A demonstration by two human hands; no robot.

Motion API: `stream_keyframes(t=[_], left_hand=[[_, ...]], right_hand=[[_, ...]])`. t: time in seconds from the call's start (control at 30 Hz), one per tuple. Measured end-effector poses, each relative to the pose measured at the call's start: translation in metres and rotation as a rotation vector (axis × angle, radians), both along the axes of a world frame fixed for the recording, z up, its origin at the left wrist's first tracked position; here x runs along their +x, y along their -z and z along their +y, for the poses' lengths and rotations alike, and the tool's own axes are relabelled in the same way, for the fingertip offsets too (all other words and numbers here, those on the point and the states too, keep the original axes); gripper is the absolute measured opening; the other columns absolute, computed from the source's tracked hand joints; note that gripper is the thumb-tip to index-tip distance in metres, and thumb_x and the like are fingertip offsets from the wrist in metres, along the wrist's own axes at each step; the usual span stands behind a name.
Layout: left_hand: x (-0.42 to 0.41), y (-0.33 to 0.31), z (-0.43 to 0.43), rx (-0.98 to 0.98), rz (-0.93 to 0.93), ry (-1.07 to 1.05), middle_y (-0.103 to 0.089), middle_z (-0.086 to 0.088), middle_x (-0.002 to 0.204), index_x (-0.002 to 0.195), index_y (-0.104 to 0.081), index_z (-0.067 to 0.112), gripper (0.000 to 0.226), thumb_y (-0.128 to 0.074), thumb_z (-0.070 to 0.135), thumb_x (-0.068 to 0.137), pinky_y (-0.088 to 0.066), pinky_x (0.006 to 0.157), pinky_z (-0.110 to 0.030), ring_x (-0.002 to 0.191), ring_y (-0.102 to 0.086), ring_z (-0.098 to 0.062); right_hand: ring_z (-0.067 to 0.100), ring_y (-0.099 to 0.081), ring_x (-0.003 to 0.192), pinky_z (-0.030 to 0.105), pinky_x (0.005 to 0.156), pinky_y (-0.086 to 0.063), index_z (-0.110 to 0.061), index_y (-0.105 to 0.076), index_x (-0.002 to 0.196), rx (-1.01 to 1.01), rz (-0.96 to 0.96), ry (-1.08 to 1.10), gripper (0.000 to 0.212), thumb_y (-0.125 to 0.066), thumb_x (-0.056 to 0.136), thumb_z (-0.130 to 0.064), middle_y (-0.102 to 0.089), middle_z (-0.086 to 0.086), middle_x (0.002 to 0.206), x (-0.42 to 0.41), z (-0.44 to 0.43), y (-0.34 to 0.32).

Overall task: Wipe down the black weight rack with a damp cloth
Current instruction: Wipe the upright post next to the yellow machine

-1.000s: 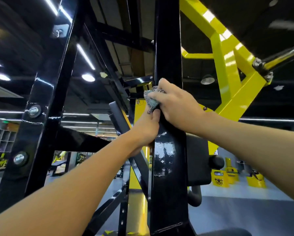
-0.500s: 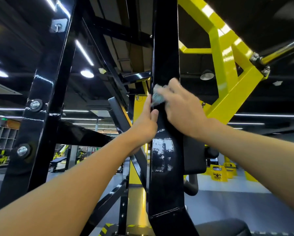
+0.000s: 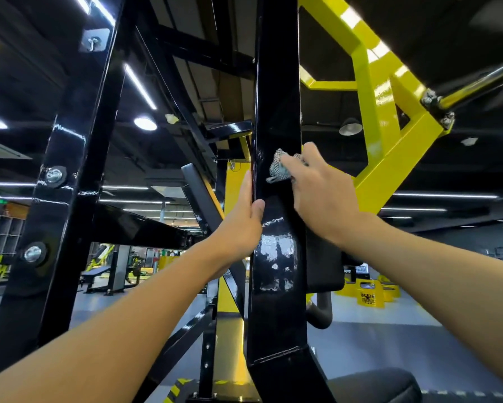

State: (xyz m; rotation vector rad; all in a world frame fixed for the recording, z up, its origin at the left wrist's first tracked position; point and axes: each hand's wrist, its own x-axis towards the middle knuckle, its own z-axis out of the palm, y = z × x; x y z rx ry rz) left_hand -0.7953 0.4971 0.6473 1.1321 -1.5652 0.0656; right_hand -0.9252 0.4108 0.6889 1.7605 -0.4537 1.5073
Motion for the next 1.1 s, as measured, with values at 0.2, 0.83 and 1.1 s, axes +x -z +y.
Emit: stream_keyframes(t=[0.2, 0.83, 1.1], left_hand=[[0.005, 0.006, -0.002, 0.033, 0.005, -0.008, -0.013, 0.005, 0.165, 0.153, 0.016, 0.044, 0.065, -0.028, 0.029, 0.109, -0.04, 0.111, -0.032, 0.131, -0.045, -0.006], [0.006, 0.042, 0.003, 0.104, -0.087, -0.113, -0.031, 0.014, 0.15, 0.152, 0.02, 0.045, 0.063, -0.024, 0.038, 0.107, -0.038, 0.089, -0.029, 0.089, -0.042, 0.002], [0.006, 0.042, 0.001, 0.095, -0.053, -0.151, -0.052, -0.007, 0.138, 0.152, 0.017, 0.047, 0.066, -0.027, 0.028, 0.109, -0.052, 0.083, -0.051, 0.09, -0.053, -0.025]], right_hand=[[0.028, -0.045, 0.042, 0.024, 0.039, -0.022, -0.016, -0.062, 0.12, -0.158, 0.132, 0.046, 0.044, -0.069, 0.078, -0.009, -0.053, 0.009, 0.1, 0.001, -0.003, 0.008], [0.02, -0.028, 0.043, 0.021, 0.04, -0.015, -0.012, -0.062, 0.116, -0.036, 0.081, 0.025, 0.04, -0.073, 0.077, -0.008, -0.053, 0.012, 0.101, 0.001, 0.0, 0.037], [0.032, -0.055, 0.091, 0.045, 0.074, -0.052, -0.006, -0.058, 0.129, -0.07, 0.228, -0.107, 0.046, -0.047, 0.1, -0.039, -0.052, 0.018, 0.119, -0.003, 0.01, 0.075]])
